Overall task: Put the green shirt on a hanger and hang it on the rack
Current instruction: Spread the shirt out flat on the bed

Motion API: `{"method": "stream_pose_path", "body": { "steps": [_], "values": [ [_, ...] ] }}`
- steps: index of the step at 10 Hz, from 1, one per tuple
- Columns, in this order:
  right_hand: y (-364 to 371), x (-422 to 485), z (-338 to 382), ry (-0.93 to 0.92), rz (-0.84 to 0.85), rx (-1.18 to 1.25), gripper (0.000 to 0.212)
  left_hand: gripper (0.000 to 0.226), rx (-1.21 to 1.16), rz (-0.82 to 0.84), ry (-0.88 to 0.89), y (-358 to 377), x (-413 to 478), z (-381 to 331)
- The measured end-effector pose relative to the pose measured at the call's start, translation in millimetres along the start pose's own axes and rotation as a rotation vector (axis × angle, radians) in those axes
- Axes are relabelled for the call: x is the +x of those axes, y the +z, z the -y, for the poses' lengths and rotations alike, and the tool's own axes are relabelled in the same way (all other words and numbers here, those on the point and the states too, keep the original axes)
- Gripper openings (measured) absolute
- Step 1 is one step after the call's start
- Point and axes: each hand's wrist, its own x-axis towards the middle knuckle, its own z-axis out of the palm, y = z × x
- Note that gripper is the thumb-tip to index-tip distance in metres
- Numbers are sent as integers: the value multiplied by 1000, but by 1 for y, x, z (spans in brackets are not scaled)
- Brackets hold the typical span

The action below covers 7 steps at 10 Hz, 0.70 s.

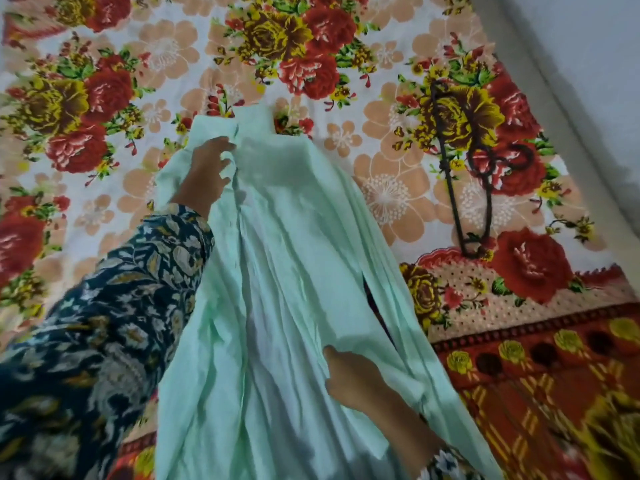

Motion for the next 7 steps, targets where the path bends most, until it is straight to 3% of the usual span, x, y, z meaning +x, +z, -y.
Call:
{"method": "stream_pose_path", "body": {
  "steps": [1,2,3,4,5,6,7],
  "values": [
    [18,-7,4,-13,1,87,42,16,171,-120,-72,0,-62,29],
    [39,-15,8,-86,-71,183,37,39,265,-124,-106,17,-144,49],
    [60,-23,12,-54,-107,246,24,54,107,-80,-193,38,-259,32],
    [75,-34,16,-67,-88,377,10,48,309,-15,-370,14,-272,145],
    [72,-42,7,-20,-6,662,25,25,304,-155,-425,-16,-244,236],
    [70,-53,-21,99,-312,651,22,17,60,-295,-392,-40,-261,247],
    [83,-66,-62,336,-646,550,25,17,-199,-233,-447,-59,-276,261]
  ]
}}
